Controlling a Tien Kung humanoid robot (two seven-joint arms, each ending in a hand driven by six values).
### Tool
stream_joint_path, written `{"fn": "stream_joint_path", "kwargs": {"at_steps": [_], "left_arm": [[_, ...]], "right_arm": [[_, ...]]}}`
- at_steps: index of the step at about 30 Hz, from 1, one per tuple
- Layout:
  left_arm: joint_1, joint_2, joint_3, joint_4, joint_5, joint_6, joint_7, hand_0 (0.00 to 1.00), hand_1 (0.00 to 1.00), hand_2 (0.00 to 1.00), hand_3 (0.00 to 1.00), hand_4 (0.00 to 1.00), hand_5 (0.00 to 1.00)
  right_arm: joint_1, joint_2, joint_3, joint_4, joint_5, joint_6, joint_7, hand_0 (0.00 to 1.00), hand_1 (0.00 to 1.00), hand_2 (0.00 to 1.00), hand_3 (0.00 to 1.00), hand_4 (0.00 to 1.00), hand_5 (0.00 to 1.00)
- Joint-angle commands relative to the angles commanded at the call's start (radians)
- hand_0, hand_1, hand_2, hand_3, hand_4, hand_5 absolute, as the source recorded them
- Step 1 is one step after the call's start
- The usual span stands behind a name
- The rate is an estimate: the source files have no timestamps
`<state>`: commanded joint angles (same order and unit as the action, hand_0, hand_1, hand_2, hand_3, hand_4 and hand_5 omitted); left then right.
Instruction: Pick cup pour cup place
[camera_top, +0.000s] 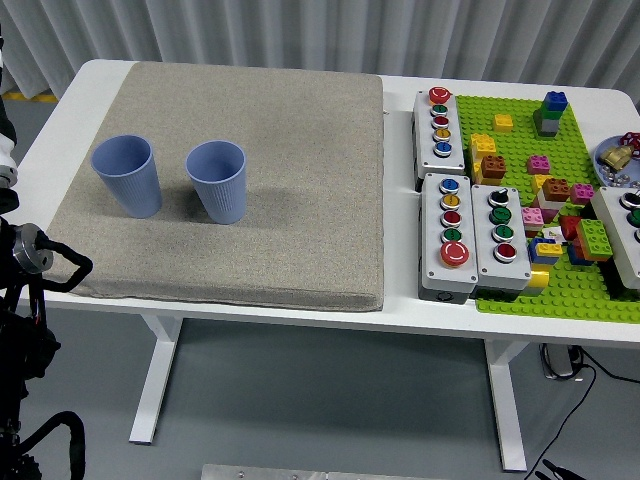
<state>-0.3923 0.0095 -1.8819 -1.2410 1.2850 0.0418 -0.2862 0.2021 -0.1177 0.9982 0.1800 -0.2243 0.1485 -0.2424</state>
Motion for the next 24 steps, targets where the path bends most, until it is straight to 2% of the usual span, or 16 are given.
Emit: {"fn": "stream_joint_path", "kwargs": {"at_steps": [18,20,24], "left_arm": [[-0.018,0.007,0.005,0.014,0.021,-0.006,0.005,0.874,0.877,0.968,0.989,0.870,0.613],[-0.020,0.011,0.002,0.018,0.041,-0.019,0.012,0.880,0.891,0.985,0.994,0.882,0.585],[-0.013,0.021,-0.004,0.013,0.136,-0.108,0.046,0.880,0.891,0.985,0.994,0.882,0.585]], "right_arm": [[0.004,0.001,-0.018,0.000,0.026,-0.007,0.006,0.759,0.684,0.708,0.611,0.193,0.283],[0.003,0.001,-0.023,0.000,0.032,-0.007,0.007,0.760,0.684,0.707,0.611,0.195,0.282],[0.003,0.000,-0.028,0.000,0.041,-0.007,0.010,0.760,0.684,0.707,0.611,0.195,0.282]]}}
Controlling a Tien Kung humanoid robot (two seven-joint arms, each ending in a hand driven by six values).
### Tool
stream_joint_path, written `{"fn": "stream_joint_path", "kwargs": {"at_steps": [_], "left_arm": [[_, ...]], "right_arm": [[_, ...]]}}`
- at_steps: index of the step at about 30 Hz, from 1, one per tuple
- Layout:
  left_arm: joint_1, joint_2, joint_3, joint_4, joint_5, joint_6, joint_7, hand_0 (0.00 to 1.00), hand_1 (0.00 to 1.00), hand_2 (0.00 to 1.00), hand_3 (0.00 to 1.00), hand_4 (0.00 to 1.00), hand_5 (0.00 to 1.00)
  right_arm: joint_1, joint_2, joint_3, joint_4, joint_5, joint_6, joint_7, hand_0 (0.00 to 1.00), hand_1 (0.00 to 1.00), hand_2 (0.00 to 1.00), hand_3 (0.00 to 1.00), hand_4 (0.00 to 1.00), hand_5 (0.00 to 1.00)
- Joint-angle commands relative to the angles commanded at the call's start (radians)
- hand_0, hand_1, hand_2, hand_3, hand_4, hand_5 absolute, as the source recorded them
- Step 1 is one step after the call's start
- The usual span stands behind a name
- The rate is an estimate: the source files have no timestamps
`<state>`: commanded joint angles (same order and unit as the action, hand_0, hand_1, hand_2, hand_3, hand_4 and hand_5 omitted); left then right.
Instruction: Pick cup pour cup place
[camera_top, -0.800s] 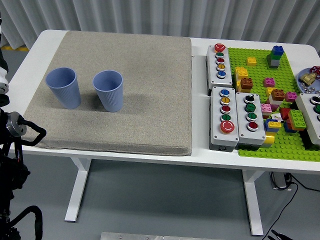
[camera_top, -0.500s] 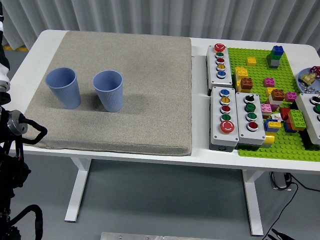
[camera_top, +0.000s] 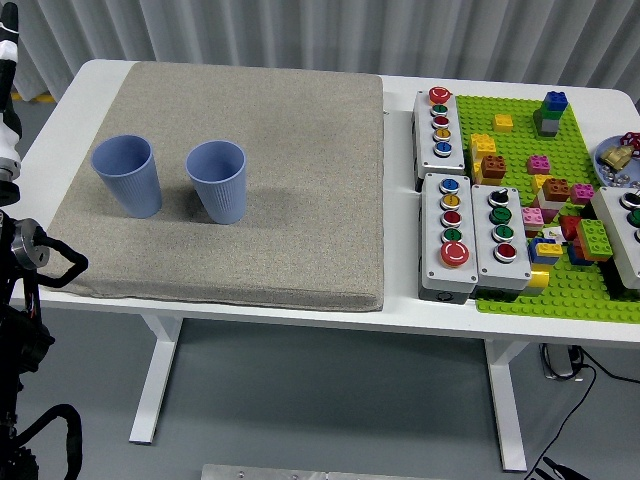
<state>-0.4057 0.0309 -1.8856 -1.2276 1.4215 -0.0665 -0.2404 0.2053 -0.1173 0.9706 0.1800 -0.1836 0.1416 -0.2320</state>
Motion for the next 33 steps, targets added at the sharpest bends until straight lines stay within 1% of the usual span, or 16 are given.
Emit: {"fn": "stream_joint_path", "kwargs": {"at_steps": [1,2,5,7,8,9,10,13,14,16,19,20,23,25,26,33], "left_arm": [[0.005,0.006,0.006,-0.004,0.032,-0.027,0.010,0.880,0.891,0.985,0.994,0.882,0.585],[0.007,0.008,0.008,-0.006,0.051,-0.043,0.014,0.942,0.958,0.998,0.998,0.998,0.464],[0.017,0.014,0.014,-0.012,0.090,-0.086,0.025,0.942,0.958,0.998,0.998,0.998,0.464],[0.018,0.014,0.014,-0.013,0.094,-0.091,0.027,0.942,0.958,0.998,0.998,0.998,0.464],[0.022,0.016,0.020,-0.016,0.105,-0.105,0.033,0.950,0.971,0.998,0.998,0.990,0.375],[0.026,0.017,0.026,-0.019,0.119,-0.127,0.038,0.950,0.971,0.998,0.998,0.990,0.375],[0.028,0.018,0.028,-0.020,0.125,-0.133,0.040,0.950,0.971,0.998,0.998,0.990,0.375],[0.032,0.020,0.031,-0.021,0.148,-0.135,0.045,0.950,0.971,0.998,0.998,0.990,0.375],[0.033,0.022,0.029,-0.020,0.159,-0.134,0.046,0.966,0.997,0.998,0.998,0.930,0.243],[0.040,0.028,0.029,-0.017,0.168,-0.137,0.051,0.966,0.997,0.998,0.998,0.930,0.243],[0.053,0.044,0.037,0.009,0.181,-0.132,0.060,0.966,0.997,0.998,0.998,0.930,0.243],[0.054,0.047,0.038,0.014,0.182,-0.130,0.061,0.981,0.996,0.998,0.998,0.912,0.213],[0.061,0.054,0.042,0.026,0.183,-0.128,0.064,0.981,0.996,0.998,0.998,0.912,0.213],[0.069,0.061,0.050,0.034,0.187,-0.117,0.068,0.981,0.996,0.998,0.998,0.912,0.213],[0.074,0.064,0.054,0.034,0.190,-0.114,0.070,0.989,0.983,0.998,0.998,0.893,0.186],[0.114,0.088,0.096,0.016,0.180,-0.121,0.076,0.996,0.980,0.998,0.998,0.880,0.180]], "right_arm": [[0.000,0.000,0.000,0.000,0.002,0.000,0.000,0.760,0.684,0.707,0.611,0.195,0.282],[0.000,0.000,0.000,0.000,0.002,-0.001,0.001,0.759,0.683,0.707,0.612,0.195,0.281],[0.002,0.000,0.000,0.000,0.005,0.001,0.000,0.759,0.683,0.707,0.612,0.195,0.281],[0.002,0.000,0.000,0.000,0.005,0.001,0.000,0.759,0.683,0.707,0.612,0.195,0.281],[0.003,0.000,0.002,0.000,0.007,0.002,0.000,0.759,0.683,0.707,0.612,0.196,0.281],[0.004,0.001,0.003,0.000,0.009,0.003,0.000,0.759,0.683,0.707,0.612,0.196,0.281],[0.005,0.001,0.003,0.000,0.010,0.003,0.000,0.759,0.683,0.707,0.612,0.196,0.281],[0.006,0.001,0.006,0.000,0.013,0.005,-0.001,0.759,0.683,0.707,0.612,0.196,0.281],[0.006,0.002,0.007,0.000,0.013,0.006,-0.002,0.758,0.684,0.708,0.612,0.195,0.281],[0.006,0.001,0.008,0.000,0.013,0.008,-0.003,0.758,0.684,0.708,0.612,0.195,0.281],[0.007,0.001,0.006,0.000,0.015,0.010,-0.002,0.758,0.684,0.708,0.612,0.195,0.281],[0.007,0.001,0.006,0.000,0.015,0.010,-0.002,0.759,0.683,0.708,0.612,0.195,0.281],[0.007,0.000,0.005,0.000,0.016,0.012,-0.002,0.759,0.683,0.708,0.612,0.195,0.281],[0.008,-0.001,0.004,0.000,0.017,0.014,-0.001,0.759,0.683,0.708,0.612,0.195,0.281],[0.008,-0.001,0.003,0.000,0.017,0.014,-0.002,0.758,0.684,0.708,0.612,0.194,0.282],[0.007,-0.002,0.005,0.000,0.008,0.016,-0.003,0.759,0.683,0.708,0.612,0.192,0.285]]}}
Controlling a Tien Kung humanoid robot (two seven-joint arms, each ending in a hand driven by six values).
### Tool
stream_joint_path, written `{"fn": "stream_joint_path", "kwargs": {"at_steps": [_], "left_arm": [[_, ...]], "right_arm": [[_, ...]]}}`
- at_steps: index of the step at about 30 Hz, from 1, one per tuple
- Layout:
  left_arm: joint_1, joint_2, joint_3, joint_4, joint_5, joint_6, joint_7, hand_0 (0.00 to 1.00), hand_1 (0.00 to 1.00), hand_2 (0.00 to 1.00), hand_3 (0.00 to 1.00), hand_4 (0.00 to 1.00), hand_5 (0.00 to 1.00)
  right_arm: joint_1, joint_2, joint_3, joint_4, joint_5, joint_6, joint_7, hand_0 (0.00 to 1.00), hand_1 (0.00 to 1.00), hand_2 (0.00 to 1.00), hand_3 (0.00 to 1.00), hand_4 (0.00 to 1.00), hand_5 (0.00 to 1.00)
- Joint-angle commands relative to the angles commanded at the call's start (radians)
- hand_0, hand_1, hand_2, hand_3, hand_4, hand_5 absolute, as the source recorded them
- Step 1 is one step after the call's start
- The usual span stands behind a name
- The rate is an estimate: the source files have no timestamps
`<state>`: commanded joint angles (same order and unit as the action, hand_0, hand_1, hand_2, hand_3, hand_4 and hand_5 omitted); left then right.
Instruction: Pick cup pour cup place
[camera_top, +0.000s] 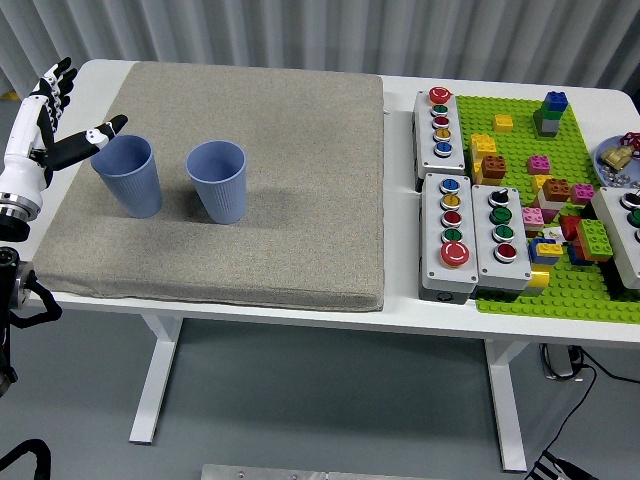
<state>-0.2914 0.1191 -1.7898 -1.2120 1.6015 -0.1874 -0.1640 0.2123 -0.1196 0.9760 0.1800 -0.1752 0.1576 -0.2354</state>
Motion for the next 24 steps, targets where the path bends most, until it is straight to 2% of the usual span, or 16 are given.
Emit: {"fn": "stream_joint_path", "kwargs": {"at_steps": [11,24], "left_arm": [[0.083,0.039,0.072,-0.062,-0.044,-0.008,0.005,0.990,0.981,0.998,0.998,0.891,0.230],[0.092,0.042,0.068,-0.024,-0.047,0.001,-0.002,0.998,0.987,0.998,0.998,0.892,0.253]], "right_arm": [[0.002,-0.003,0.008,0.000,-0.014,0.004,-0.002,0.759,0.683,0.708,0.612,0.190,0.290],[0.003,-0.001,0.022,0.000,-0.030,0.006,-0.009,0.759,0.683,0.708,0.612,0.186,0.293]]}}
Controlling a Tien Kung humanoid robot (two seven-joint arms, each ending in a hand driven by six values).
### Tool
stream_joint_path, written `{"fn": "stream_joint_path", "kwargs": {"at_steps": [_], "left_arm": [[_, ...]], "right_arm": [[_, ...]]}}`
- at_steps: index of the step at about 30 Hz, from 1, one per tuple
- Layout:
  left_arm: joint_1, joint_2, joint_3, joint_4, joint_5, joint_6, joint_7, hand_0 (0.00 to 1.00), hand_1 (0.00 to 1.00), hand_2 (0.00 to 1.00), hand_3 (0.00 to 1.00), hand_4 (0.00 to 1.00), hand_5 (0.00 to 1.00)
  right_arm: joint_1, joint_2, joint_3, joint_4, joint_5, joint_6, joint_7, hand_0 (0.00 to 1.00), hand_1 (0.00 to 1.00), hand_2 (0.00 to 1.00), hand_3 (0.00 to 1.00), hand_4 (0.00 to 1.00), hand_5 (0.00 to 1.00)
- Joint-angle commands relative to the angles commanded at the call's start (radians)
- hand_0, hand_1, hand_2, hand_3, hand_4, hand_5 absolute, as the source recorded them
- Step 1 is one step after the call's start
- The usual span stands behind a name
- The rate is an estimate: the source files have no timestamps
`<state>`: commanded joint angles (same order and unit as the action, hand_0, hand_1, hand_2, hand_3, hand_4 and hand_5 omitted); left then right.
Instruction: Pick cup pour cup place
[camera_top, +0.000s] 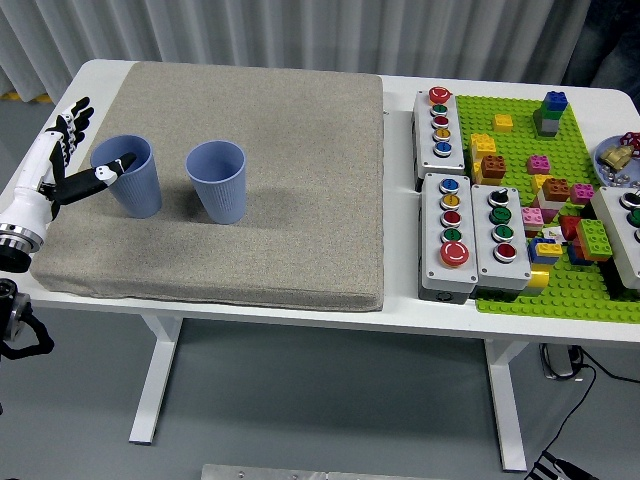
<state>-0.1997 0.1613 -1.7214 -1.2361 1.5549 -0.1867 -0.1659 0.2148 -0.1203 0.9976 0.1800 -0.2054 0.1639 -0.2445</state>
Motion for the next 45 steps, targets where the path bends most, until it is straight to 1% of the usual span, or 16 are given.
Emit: {"fn": "stream_joint_path", "kwargs": {"at_steps": [6,10,11,12,15,24,29,33,37,45], "left_arm": [[0.011,0.002,0.002,0.017,-0.005,-0.004,-0.003,0.998,0.986,0.998,0.998,0.892,0.255],[0.024,0.013,0.009,0.007,-0.021,-0.009,-0.005,0.998,0.986,0.998,0.998,0.892,0.255],[0.030,0.018,0.013,0.002,-0.033,-0.013,-0.005,0.998,0.987,0.998,0.998,0.895,0.278],[0.035,0.022,0.016,-0.002,-0.041,-0.015,-0.006,0.998,0.987,0.998,0.998,0.895,0.278],[0.042,0.025,0.022,-0.007,-0.055,-0.019,-0.007,0.998,0.987,0.998,0.998,0.895,0.278],[0.059,0.023,0.043,0.001,-0.069,-0.025,-0.009,0.994,0.984,0.998,0.998,0.893,0.293],[0.061,0.019,0.049,0.014,-0.067,-0.024,-0.011,0.993,0.978,0.998,0.998,0.891,0.295],[0.046,0.011,0.046,0.042,-0.069,-0.018,-0.015,0.993,0.978,0.998,0.998,0.891,0.295],[0.033,0.005,0.042,0.056,-0.068,-0.014,-0.017,0.993,0.975,0.998,0.998,0.894,0.312],[0.028,-0.005,0.048,0.083,-0.066,-0.014,-0.018,0.993,0.976,0.998,0.998,0.894,0.324]], "right_arm": [[-0.001,0.001,-0.003,0.000,0.002,-0.001,0.000,0.759,0.683,0.708,0.612,0.185,0.293],[-0.001,0.001,-0.002,0.000,-0.002,-0.002,-0.002,0.759,0.683,0.708,0.612,0.185,0.293],[-0.002,0.002,-0.001,0.000,-0.003,-0.001,-0.002,0.759,0.684,0.709,0.612,0.183,0.296],[-0.002,0.002,0.000,0.000,-0.004,-0.001,-0.003,0.759,0.684,0.709,0.612,0.183,0.296],[-0.002,0.002,0.002,0.000,-0.004,-0.001,-0.004,0.759,0.684,0.709,0.612,0.183,0.296],[-0.003,0.004,0.000,0.000,-0.005,-0.001,-0.005,0.759,0.683,0.708,0.612,0.180,0.299],[-0.003,0.004,0.001,0.000,-0.008,-0.001,-0.006,0.758,0.683,0.709,0.611,0.178,0.300],[-0.002,0.004,-0.001,0.000,-0.001,-0.001,-0.002,0.758,0.683,0.709,0.611,0.178,0.300],[-0.001,0.004,-0.004,0.000,0.002,-0.001,-0.002,0.758,0.683,0.708,0.611,0.177,0.299],[0.000,0.005,-0.005,0.000,0.002,-0.002,-0.003,0.758,0.683,0.708,0.611,0.177,0.299]]}}
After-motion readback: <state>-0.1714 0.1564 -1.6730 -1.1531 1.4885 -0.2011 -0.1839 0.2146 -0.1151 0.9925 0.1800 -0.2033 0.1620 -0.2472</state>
